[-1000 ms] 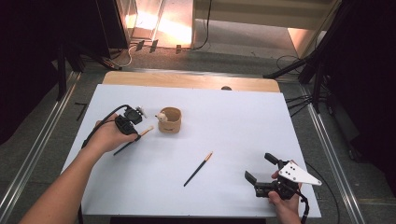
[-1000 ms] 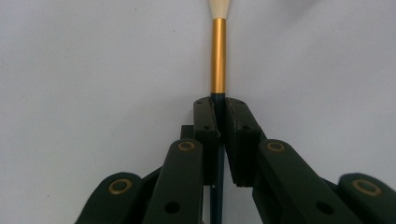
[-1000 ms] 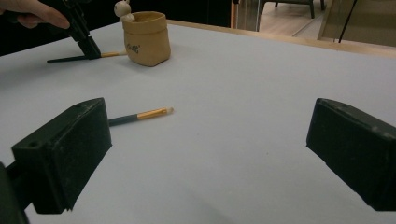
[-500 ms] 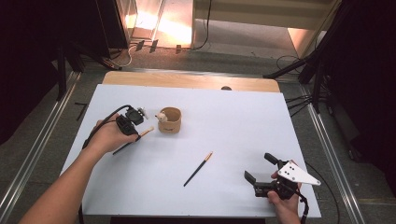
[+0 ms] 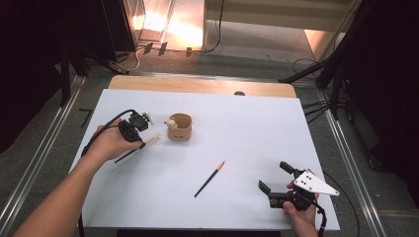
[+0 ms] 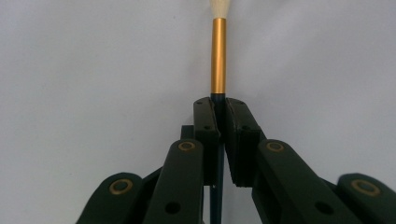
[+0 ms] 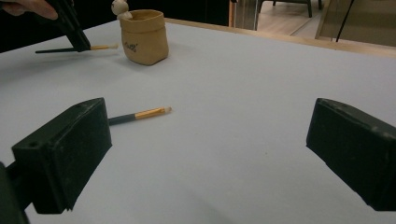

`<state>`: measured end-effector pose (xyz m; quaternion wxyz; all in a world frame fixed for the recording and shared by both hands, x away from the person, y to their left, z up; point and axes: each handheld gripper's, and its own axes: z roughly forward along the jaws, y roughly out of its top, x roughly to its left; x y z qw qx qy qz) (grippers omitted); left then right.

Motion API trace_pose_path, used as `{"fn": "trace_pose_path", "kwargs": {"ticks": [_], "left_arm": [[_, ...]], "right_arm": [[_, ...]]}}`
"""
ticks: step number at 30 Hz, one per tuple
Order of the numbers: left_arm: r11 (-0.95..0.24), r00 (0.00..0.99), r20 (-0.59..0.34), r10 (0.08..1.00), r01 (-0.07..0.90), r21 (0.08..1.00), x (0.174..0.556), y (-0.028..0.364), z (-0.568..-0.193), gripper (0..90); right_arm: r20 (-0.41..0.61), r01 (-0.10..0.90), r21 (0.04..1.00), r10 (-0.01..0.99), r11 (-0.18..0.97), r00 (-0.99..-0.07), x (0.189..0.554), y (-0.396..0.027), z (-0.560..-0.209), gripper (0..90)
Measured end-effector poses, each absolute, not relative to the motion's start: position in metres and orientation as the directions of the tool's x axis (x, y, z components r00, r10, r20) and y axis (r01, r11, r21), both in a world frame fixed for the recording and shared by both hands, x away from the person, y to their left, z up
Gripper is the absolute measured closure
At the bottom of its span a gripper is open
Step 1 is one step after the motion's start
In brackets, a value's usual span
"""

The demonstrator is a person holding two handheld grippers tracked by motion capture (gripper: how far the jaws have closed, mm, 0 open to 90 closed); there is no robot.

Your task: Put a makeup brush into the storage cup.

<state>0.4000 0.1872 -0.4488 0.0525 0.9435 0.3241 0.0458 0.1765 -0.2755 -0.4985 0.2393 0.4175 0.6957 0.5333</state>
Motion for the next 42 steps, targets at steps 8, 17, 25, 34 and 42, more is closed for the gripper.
{"fn": "trace_pose_path", "kwargs": {"ticks": [8, 17, 25, 34, 42], "left_arm": [[-0.777, 0.782, 0.051, 0.622, 0.607, 0.165, 0.399, 0.190, -0.434, 84.9], [-0.752, 0.764, 0.033, 0.644, 0.624, 0.214, 0.399, 0.196, -0.422, 84.9], [-0.733, 0.753, 0.028, 0.658, 0.630, 0.257, 0.399, 0.200, -0.416, 84.9], [-0.691, 0.727, 0.027, 0.686, 0.639, 0.339, 0.400, 0.206, -0.407, 84.9], [-0.628, 0.696, 0.027, 0.717, 0.629, 0.457, 0.398, 0.213, -0.400, 84.9]], "right_arm": [[0.114, 0.327, 0.942, 0.837, 0.080, -0.534, 0.176, -0.274, -0.498, 0.3], [0.109, 0.320, 0.944, 0.838, 0.081, -0.534, 0.175, -0.275, -0.497, 0.4], [0.109, 0.318, 0.945, 0.840, 0.078, -0.532, 0.175, -0.277, -0.497, 0.4], [0.106, 0.315, 0.946, 0.839, 0.081, -0.534, 0.176, -0.277, -0.497, 0.4], [0.109, 0.317, 0.945, 0.840, 0.078, -0.531, 0.175, -0.276, -0.497, 0.4]]}}
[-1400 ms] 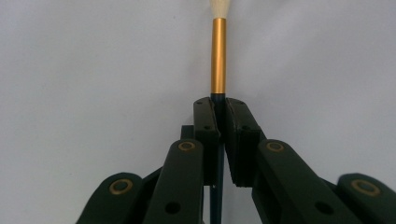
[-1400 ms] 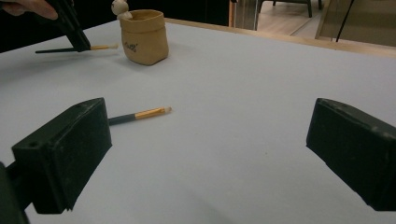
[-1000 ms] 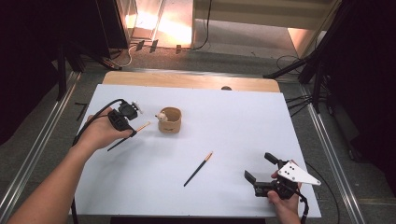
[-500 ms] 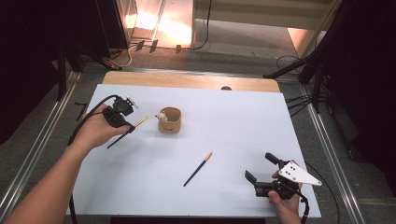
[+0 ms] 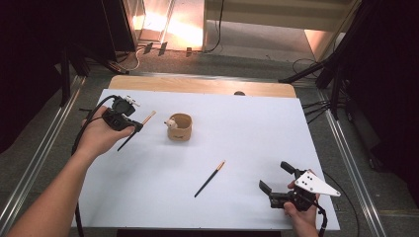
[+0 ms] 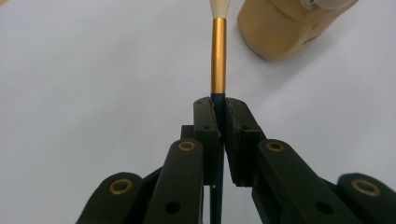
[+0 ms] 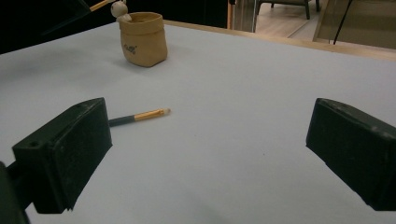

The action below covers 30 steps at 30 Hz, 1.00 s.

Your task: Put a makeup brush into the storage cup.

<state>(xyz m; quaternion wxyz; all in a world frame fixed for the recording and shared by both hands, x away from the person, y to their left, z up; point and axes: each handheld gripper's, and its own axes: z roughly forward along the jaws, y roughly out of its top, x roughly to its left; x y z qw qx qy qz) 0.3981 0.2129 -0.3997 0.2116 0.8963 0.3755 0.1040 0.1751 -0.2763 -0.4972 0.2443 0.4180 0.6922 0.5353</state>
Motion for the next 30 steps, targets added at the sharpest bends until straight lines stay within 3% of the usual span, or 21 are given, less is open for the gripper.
{"fn": "trace_pose_path", "kwargs": {"ticks": [30], "left_arm": [[-0.466, 0.649, 0.021, 0.761, 0.523, 0.714, 0.389, 0.213, -0.379, 84.9]], "right_arm": [[0.108, 0.314, 0.946, 0.840, 0.077, -0.532, 0.174, -0.278, -0.496, 0.4]]}}
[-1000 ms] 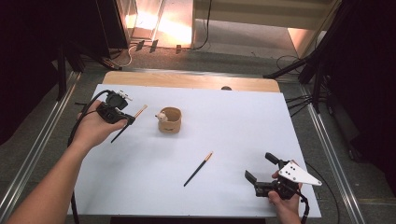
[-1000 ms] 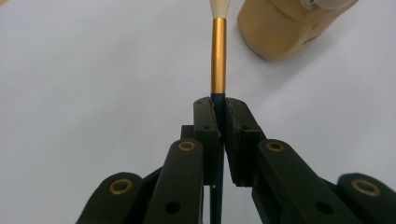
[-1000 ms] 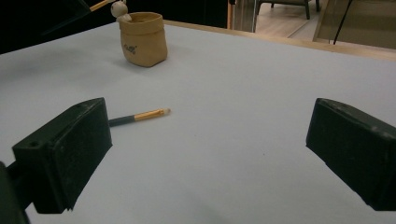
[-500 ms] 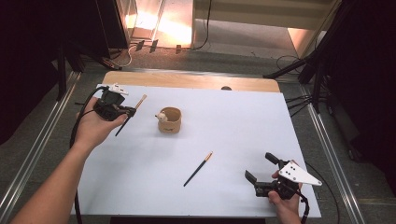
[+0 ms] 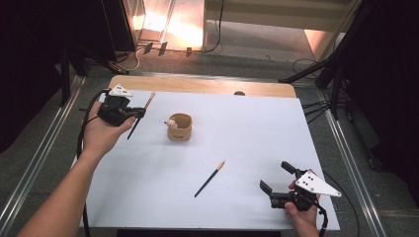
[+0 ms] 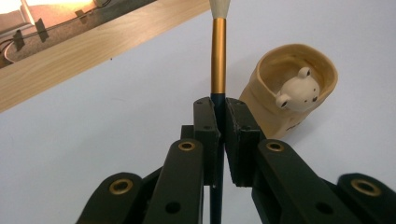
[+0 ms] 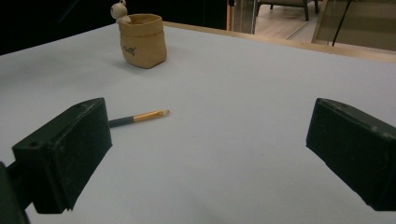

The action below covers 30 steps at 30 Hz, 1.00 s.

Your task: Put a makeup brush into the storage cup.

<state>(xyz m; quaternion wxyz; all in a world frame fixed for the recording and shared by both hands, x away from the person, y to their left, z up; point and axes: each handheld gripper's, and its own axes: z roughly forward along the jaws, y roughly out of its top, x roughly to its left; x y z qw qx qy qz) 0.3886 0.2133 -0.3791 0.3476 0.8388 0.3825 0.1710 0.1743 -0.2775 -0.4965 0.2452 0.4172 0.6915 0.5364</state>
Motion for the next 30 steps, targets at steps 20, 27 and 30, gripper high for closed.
{"fn": "trace_pose_path", "kwargs": {"ticks": [20, 27, 30], "left_arm": [[-0.334, 0.639, -0.021, 0.769, 0.430, 0.839, 0.383, 0.209, -0.366, 85.0], [-0.295, 0.646, -0.049, 0.762, 0.414, 0.861, 0.383, 0.203, -0.364, 84.9], [-0.281, 0.646, -0.054, 0.761, 0.405, 0.870, 0.383, 0.203, -0.363, 84.9]], "right_arm": [[0.107, 0.314, 0.946, 0.841, 0.078, -0.530, 0.174, -0.278, -0.496, 0.4], [0.105, 0.313, 0.947, 0.842, 0.078, -0.529, 0.174, -0.278, -0.496, 0.4], [0.106, 0.314, 0.946, 0.843, 0.078, -0.528, 0.174, -0.279, -0.496, 0.4]]}}
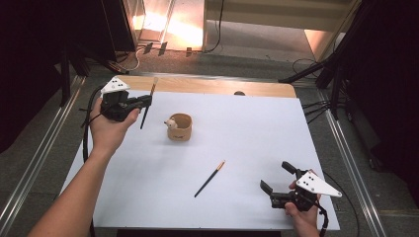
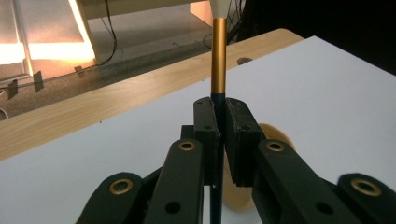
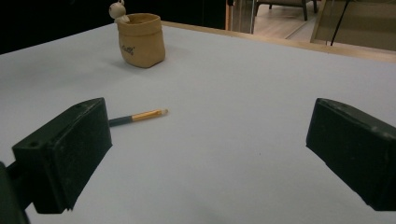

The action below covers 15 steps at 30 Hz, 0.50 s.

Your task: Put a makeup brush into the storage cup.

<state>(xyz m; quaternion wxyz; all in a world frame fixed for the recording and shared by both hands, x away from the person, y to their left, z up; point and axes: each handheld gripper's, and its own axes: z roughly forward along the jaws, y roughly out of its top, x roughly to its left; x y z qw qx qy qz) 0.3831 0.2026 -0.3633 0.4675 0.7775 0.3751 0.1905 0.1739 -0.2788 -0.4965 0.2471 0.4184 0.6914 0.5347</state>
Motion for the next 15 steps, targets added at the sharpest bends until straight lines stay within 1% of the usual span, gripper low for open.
{"fn": "trace_pose_path", "kwargs": {"ticks": [15], "left_arm": [[-0.203, 0.655, -0.094, 0.750, 0.363, 0.909, 0.382, 0.190, -0.357, 84.9]], "right_arm": [[0.108, 0.315, 0.946, 0.844, 0.075, -0.526, 0.174, -0.279, -0.496, 0.4]]}}
